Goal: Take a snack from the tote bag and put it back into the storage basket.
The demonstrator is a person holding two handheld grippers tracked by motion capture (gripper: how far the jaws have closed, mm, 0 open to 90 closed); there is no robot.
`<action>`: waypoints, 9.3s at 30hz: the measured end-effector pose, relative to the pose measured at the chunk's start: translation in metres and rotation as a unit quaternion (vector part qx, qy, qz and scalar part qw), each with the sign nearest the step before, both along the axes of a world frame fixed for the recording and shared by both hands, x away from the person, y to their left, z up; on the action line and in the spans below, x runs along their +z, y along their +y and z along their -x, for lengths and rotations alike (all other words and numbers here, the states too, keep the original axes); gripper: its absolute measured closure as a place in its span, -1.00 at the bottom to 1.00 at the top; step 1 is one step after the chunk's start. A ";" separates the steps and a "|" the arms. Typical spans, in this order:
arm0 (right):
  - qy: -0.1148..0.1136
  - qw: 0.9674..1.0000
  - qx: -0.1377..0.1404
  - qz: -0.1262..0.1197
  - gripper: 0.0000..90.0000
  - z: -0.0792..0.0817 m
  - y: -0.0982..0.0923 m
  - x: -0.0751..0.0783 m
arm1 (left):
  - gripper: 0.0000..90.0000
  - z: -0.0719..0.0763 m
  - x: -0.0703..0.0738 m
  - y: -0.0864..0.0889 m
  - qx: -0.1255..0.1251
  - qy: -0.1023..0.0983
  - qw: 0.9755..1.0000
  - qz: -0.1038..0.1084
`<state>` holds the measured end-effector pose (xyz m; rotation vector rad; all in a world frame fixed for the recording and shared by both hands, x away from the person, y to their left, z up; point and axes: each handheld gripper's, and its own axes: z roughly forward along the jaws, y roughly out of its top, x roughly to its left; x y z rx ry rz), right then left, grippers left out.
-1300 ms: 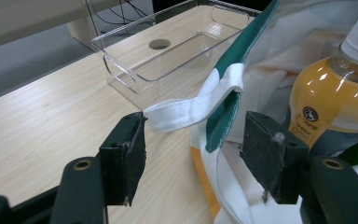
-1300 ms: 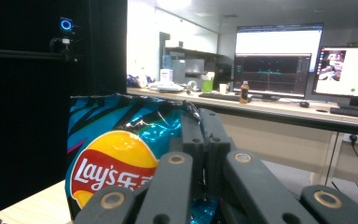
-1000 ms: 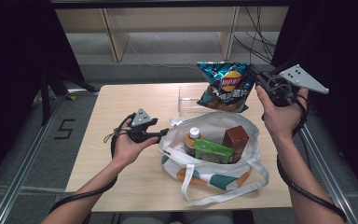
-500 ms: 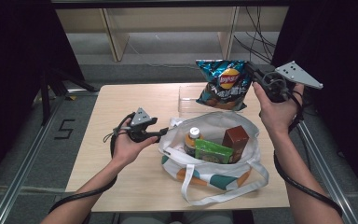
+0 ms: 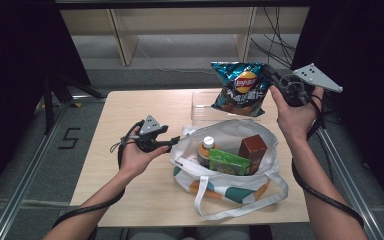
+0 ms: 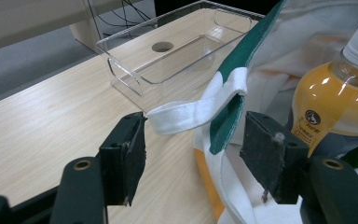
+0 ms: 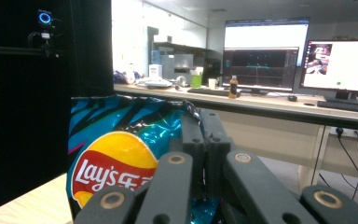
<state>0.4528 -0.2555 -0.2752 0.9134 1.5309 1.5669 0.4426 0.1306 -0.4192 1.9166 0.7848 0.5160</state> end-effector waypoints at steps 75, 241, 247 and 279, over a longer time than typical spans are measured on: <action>0.073 0.997 -0.039 -0.003 1.00 -0.073 0.004 -0.044 | -0.14 -0.001 -0.001 0.002 0.001 -0.002 1.000 -0.004; 0.185 0.973 -0.134 0.041 0.32 -0.165 0.000 -0.099 | -0.14 -0.001 -0.009 0.001 -0.004 0.002 1.000 -0.014; 0.181 0.973 -0.134 0.041 0.14 -0.163 -0.001 -0.097 | -0.14 0.000 -0.008 0.002 -0.004 0.002 1.000 -0.012; 0.190 0.978 -0.089 0.020 0.06 -0.108 -0.017 -0.081 | -0.15 0.002 -0.004 0.002 0.000 -0.005 1.000 -0.008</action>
